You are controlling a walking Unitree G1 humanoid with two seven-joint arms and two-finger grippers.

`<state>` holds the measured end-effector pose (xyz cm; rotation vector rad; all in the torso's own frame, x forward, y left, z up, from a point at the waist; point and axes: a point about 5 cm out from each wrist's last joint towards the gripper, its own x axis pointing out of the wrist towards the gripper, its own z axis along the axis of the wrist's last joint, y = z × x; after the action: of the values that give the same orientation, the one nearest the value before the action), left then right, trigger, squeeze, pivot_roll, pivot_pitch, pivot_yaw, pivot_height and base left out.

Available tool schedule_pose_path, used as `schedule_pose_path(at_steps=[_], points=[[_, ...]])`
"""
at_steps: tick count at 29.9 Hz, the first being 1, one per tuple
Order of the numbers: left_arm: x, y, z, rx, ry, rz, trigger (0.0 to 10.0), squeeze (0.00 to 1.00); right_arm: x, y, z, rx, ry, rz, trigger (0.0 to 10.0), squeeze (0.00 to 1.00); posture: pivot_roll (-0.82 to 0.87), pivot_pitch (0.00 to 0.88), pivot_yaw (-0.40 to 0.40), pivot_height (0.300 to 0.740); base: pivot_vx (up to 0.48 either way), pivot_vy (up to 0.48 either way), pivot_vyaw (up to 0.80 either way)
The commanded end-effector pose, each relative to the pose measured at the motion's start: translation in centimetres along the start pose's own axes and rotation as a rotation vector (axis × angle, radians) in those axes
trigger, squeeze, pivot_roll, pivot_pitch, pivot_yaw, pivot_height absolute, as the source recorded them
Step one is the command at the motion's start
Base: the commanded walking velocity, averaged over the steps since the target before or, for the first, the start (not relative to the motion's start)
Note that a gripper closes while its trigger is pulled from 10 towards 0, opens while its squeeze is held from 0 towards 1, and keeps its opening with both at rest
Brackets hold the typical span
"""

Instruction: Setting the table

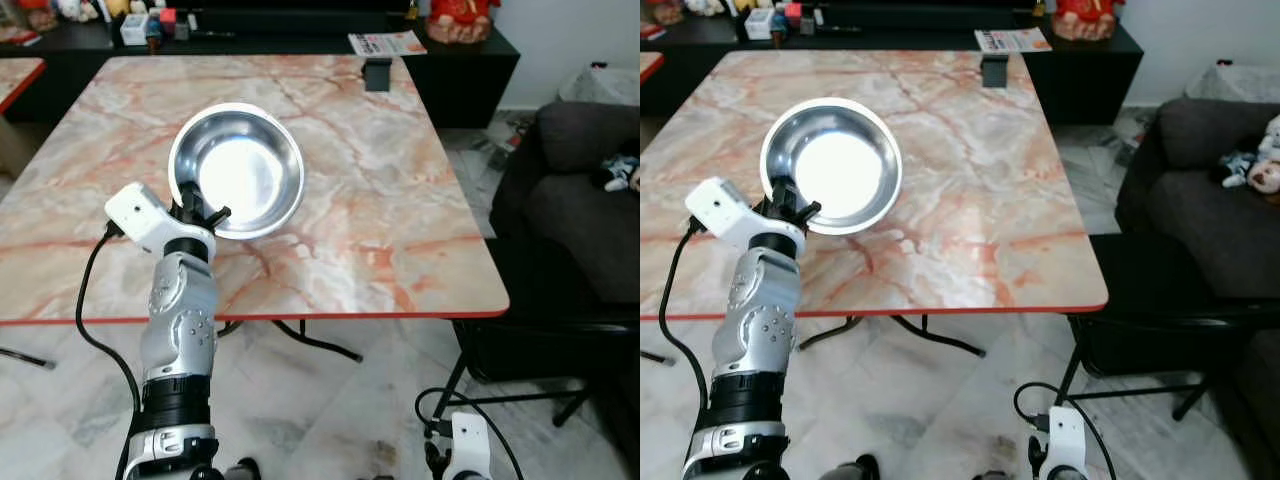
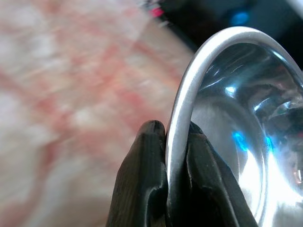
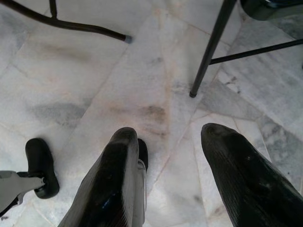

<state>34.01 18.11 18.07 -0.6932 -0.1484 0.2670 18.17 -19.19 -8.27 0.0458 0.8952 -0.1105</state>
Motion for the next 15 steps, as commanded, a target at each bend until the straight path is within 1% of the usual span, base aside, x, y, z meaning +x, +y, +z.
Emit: schedule_pose_path(at_steps=[1,4,5,7,8,11,15], points=[[-0.1,0.4,-1.0,-0.033,0.071,0.043,10.0,0.0,-0.1,-0.2,-0.5,0.003,0.02,-0.004,10.0,0.0,0.06,0.166,-0.044,0.74,0.0,0.0,0.0],[-0.1,0.8,-1.9,-0.015,0.131,0.057,10.0,0.0,-0.1,-0.1,-0.5,0.002,0.019,-0.003,10.0,0.0,0.06,0.166,-0.045,0.74,0.0,0.0,0.0],[-0.2,0.7,-2.4,-0.021,0.168,0.062,10.0,0.0,-0.1,-0.1,-0.4,0.0,0.017,-0.001,10.0,0.0,0.06,0.168,-0.045,0.74,0.0,0.0,0.0],[-0.2,0.7,-2.5,-0.026,0.175,0.067,10.0,0.0,-0.1,-0.1,-0.4,0.0,0.017,-0.001,10.0,0.0,0.06,0.167,-0.045,0.74,0.0,0.0,0.0],[-0.2,0.5,-2.9,-0.022,0.204,0.065,10.0,0.0,-0.1,-0.1,-0.4,0.0,0.017,0.0,10.0,0.0,0.06,0.168,-0.046,0.74,0.0,0.0,0.0],[-0.1,0.5,-3.4,-0.012,0.242,0.065,10.0,0.0,-0.1,0.0,-0.4,0.0,0.018,0.0,10.0,0.0,0.06,0.168,-0.045,0.74,0.0,0.0,0.0],[-0.1,0.6,-3.3,-0.015,0.242,0.085,10.0,0.0,-0.1,0.0,-0.5,0.004,0.019,-0.002,10.0,0.0,0.05,0.168,-0.041,0.74,0.0,0.0,0.0]])
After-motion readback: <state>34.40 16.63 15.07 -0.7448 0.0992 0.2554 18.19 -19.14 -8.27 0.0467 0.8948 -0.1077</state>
